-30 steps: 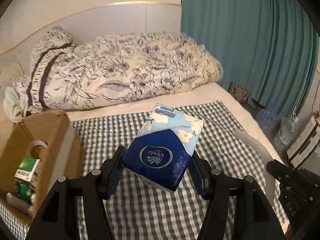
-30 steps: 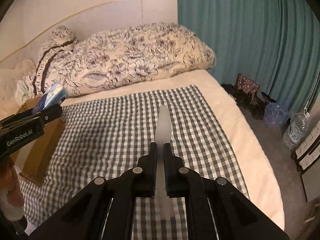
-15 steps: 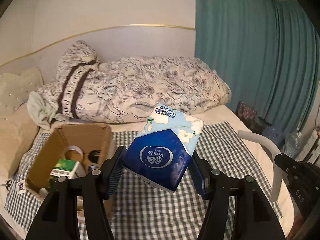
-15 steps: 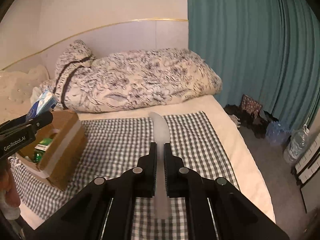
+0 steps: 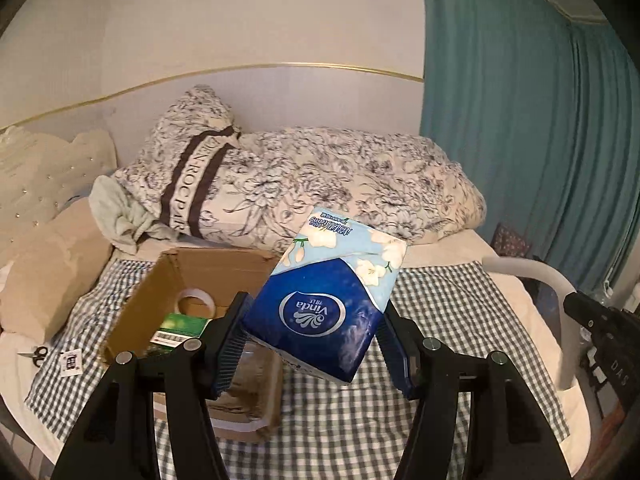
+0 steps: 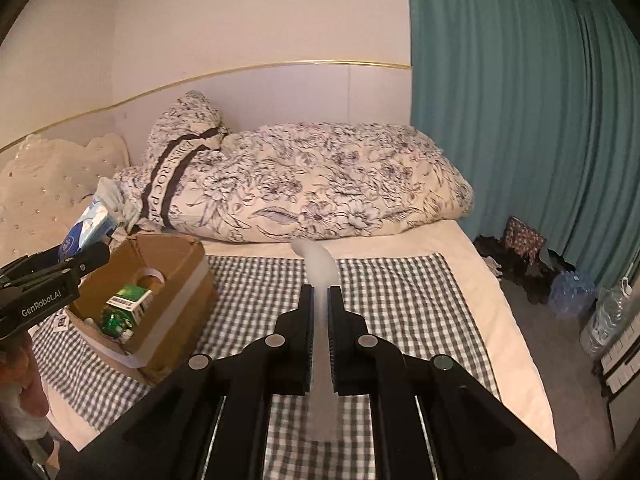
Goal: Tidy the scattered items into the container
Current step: 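Lift the tissue pack and white stick and carry both over the box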
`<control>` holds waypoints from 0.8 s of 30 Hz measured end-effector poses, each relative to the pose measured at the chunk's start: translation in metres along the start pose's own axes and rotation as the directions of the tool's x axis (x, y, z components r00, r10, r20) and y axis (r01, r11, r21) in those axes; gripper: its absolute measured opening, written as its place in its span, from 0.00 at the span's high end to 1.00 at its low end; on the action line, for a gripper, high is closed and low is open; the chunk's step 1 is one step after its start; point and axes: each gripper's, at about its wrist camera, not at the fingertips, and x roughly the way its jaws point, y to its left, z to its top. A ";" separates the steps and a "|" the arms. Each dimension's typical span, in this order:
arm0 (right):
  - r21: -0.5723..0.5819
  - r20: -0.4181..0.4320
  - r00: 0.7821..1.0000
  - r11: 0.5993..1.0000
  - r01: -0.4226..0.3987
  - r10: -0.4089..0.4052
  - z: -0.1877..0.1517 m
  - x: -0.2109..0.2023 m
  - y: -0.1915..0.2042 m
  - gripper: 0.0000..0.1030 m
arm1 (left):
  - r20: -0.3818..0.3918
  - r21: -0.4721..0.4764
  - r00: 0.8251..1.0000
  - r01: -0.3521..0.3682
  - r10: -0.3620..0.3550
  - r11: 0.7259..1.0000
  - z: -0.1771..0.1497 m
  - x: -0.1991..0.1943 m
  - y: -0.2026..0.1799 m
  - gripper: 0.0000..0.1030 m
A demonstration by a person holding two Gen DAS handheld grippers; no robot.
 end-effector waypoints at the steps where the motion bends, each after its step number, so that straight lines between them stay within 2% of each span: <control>1: -0.006 0.002 1.000 1.000 -0.005 0.005 0.001 0.001 0.004 0.94 | 0.000 -0.006 1.000 -0.007 0.007 1.000 0.000 -0.001 0.006 0.40; 14: -0.069 0.020 0.994 0.992 -0.107 0.109 0.026 0.015 0.073 0.94 | -0.012 -0.060 0.994 -0.113 0.112 0.992 0.005 -0.001 0.088 0.40; 24: -0.128 0.008 0.987 0.980 -0.155 0.158 0.039 0.040 0.129 0.94 | -0.042 -0.077 0.988 -0.154 0.151 0.985 0.009 0.011 0.134 0.40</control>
